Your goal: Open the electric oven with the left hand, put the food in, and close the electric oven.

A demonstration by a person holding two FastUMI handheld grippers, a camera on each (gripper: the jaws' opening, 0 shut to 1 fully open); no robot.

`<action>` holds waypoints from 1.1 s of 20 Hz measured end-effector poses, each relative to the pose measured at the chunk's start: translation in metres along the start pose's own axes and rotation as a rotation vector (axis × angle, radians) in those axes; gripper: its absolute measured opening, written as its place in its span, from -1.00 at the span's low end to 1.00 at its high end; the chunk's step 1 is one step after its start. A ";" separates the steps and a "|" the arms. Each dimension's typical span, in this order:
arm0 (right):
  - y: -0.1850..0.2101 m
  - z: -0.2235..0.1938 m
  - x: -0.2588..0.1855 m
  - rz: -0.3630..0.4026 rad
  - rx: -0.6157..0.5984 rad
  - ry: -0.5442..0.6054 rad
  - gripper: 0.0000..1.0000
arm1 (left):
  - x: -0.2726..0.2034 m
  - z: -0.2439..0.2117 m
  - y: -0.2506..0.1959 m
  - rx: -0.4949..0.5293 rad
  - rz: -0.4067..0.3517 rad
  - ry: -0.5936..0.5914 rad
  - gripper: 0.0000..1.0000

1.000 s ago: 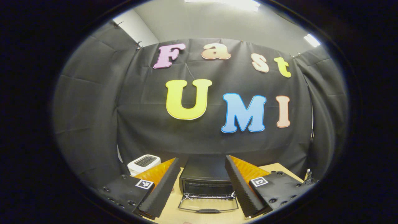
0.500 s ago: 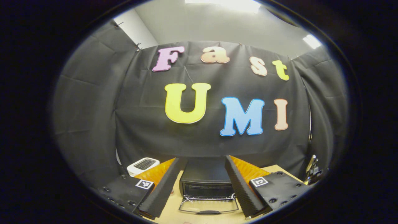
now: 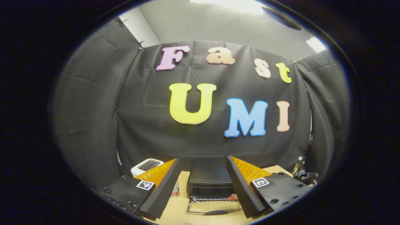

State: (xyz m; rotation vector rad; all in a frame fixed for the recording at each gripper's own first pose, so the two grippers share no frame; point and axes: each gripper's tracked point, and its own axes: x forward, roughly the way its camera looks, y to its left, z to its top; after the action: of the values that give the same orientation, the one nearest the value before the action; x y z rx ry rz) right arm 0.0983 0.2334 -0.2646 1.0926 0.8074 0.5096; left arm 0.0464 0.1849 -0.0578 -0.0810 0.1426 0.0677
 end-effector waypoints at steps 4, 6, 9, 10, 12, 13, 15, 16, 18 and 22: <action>-0.015 0.010 0.045 -0.046 0.024 -0.050 -0.80 | -0.012 -0.003 0.029 0.021 0.013 0.010 0.82; -0.030 0.018 0.065 -0.102 0.052 -0.109 -0.79 | -0.015 -0.011 0.041 0.027 0.021 0.031 1.00; -0.043 0.029 0.091 -0.144 0.098 -0.195 -0.80 | -0.019 -0.020 0.063 0.026 0.046 0.061 1.00; -0.046 0.032 0.098 -0.150 0.104 -0.218 -0.79 | -0.019 -0.021 0.069 0.022 0.053 0.069 1.00; -0.052 0.041 0.115 -0.164 0.099 -0.275 -0.80 | -0.019 -0.026 0.078 0.021 0.068 0.079 0.95; -0.055 0.048 0.121 -0.170 0.091 -0.312 -0.80 | -0.019 -0.028 0.083 0.021 0.076 0.082 0.95; -0.059 0.058 0.133 -0.174 0.092 -0.369 -0.80 | -0.018 -0.033 0.087 0.019 0.086 0.096 0.89; -0.063 0.059 0.136 -0.182 0.097 -0.383 -0.80 | -0.017 -0.035 0.089 0.018 0.088 0.104 0.95; -0.076 0.059 0.144 -0.220 0.111 -0.395 -0.80 | -0.018 -0.037 0.090 0.022 0.089 0.112 0.95; -0.089 0.066 0.147 -0.247 0.142 -0.429 -0.80 | -0.012 -0.041 0.085 0.029 0.082 0.122 0.95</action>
State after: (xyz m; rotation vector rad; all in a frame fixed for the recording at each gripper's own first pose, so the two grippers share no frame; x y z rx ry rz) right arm 0.2394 0.2657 -0.3780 1.1602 0.5930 0.0042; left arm 0.0229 0.2654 -0.1026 -0.0498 0.2683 0.1428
